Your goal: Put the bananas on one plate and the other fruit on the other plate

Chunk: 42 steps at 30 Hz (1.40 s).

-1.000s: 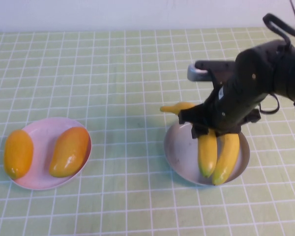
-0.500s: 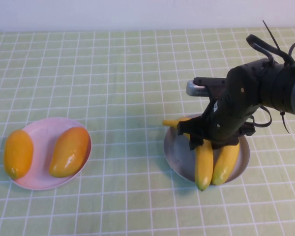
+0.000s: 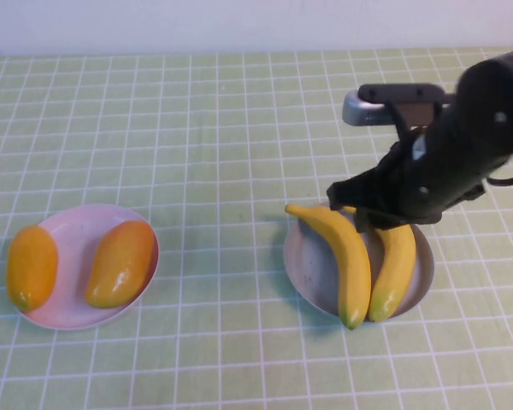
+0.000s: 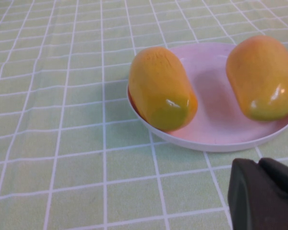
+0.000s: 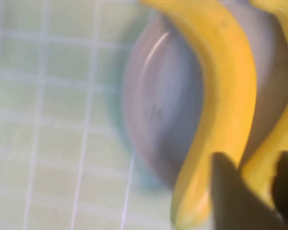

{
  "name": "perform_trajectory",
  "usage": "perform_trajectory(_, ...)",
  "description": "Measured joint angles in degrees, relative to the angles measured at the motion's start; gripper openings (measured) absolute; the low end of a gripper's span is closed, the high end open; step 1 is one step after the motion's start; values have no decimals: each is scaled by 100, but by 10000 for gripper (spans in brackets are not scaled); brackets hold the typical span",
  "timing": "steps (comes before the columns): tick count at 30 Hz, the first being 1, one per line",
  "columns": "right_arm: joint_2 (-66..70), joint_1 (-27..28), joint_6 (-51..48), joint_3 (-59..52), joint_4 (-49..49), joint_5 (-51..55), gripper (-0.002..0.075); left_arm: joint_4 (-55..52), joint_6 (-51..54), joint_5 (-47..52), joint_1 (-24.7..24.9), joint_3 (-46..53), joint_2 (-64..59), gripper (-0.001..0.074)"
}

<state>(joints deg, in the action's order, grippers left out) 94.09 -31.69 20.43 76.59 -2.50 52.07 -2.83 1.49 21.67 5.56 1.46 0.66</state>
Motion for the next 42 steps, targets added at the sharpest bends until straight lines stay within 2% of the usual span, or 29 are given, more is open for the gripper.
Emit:
perform_trajectory(2, -426, -77, -244, -172, -27, 108, 97, 0, 0, 0, 0, 0, 0, -4)
perform_trajectory(3, -663, -104, -359, -266, -66, 170, 59, 0, 0, 0, 0, 0, 0, -4)
perform_trajectory(6, -1357, -113, -581, -567, -92, 360, 7, 0, 0, 0, 0, 0, 0, -4)
perform_trajectory(15, -3586, -118, -1225, -1833, -104, 669, -13, 0, 0, 0, 0, 0, 0, -4)
perform_trajectory(19, -4159, -118, -1264, -2221, -34, 1001, -14, 0, 0, 0, 0, 0, 0, -4)
perform_trajectory(22, -4421, -118, -1724, -2406, 2, 1041, -15, 0, 0, 0, 0, 0, 0, -4)
perform_trajectory(27, -4577, -118, -2102, -2830, 250, 505, -15, 0, 0, 0, 0, 0, 0, -4)
perform_trajectory(31, -4667, -84, -2154, -3421, 465, -508, -15, -22, 0, 0, 0, 0, 0, -4)
perform_trajectory(35, -5052, 540, -2167, -4377, 454, -1831, -15, -22, 0, 0, 0, 0, 0, -4)
perform_trajectory(42, -6580, 2406, -2167, -6492, 364, -3966, -15, -32, 0, 0, 0, 0, 0, -4)
